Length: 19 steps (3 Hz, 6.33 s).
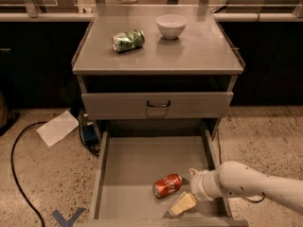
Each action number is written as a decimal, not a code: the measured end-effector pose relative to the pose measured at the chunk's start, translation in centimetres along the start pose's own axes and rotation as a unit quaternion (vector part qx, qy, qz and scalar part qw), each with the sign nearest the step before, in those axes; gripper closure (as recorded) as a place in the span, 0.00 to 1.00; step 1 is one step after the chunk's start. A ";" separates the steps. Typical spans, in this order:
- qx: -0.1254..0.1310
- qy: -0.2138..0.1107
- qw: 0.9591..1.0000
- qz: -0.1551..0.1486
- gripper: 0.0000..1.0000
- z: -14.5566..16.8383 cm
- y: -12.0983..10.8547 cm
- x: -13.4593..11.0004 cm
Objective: Pick coke can from middle drawer and place on counter
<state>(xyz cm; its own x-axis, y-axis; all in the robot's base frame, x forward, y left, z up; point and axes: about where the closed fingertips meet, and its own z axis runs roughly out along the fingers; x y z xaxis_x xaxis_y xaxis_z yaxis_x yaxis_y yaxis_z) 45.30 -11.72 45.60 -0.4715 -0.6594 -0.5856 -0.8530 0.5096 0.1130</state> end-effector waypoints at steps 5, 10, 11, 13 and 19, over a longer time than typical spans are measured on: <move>-0.008 0.038 0.963 -0.267 0.00 0.9 -1.5 -5.2; -0.104 0.009 0.960 -0.259 0.00 9.9 -4.6 -2.3; -0.110 0.016 0.962 -0.251 0.00 11.0 -4.6 -1.0; -0.114 0.020 0.964 -0.241 0.19 11.8 -4.7 0.0; -0.074 -0.059 0.965 -0.245 1.00 -1.9 -2.6 -7.2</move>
Offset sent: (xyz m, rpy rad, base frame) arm 0.0196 0.0061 0.0048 0.0041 -0.0695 0.0548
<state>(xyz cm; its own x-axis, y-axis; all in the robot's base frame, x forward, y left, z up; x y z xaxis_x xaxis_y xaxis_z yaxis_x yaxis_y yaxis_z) 50.50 -9.40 51.07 0.0171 -0.7287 -0.6846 -0.9937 0.0635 -0.0924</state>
